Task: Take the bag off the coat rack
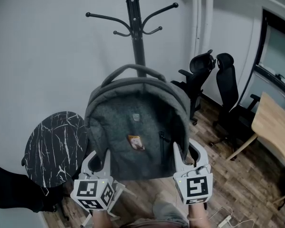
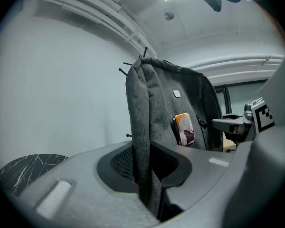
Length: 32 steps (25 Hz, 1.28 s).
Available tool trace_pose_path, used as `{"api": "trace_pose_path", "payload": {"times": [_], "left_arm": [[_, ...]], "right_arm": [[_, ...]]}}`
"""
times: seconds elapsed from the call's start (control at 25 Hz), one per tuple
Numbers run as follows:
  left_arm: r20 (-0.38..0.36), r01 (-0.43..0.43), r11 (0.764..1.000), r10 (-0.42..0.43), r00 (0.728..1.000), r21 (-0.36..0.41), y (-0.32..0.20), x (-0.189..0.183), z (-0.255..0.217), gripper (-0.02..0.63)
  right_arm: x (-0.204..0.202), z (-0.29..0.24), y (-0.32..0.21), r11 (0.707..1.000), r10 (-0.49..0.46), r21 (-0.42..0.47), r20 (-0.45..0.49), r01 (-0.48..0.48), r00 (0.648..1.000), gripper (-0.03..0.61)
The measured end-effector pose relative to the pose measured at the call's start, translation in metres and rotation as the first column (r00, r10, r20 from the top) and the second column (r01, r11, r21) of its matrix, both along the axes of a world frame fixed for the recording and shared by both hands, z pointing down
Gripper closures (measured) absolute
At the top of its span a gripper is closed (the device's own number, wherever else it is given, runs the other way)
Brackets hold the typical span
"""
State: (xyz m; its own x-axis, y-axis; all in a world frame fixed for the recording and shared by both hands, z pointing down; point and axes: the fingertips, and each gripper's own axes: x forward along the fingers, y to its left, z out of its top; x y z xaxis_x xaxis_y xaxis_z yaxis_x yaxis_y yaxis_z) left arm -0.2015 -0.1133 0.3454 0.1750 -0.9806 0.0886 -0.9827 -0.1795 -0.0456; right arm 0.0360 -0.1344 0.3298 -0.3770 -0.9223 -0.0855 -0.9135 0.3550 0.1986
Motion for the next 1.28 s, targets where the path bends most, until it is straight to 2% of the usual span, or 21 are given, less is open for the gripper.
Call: {"api": "trace_pose_path", "payload": {"times": [1.28], "left_arm": [[-0.022, -0.004, 1.000, 0.004, 1.000, 0.011, 0.096, 0.022, 0.006, 0.545]], "right_arm": [[0.022, 0.003, 0.096, 1.000, -0.002, 0.001, -0.014, 0.003, 1.000, 0.479]]}}
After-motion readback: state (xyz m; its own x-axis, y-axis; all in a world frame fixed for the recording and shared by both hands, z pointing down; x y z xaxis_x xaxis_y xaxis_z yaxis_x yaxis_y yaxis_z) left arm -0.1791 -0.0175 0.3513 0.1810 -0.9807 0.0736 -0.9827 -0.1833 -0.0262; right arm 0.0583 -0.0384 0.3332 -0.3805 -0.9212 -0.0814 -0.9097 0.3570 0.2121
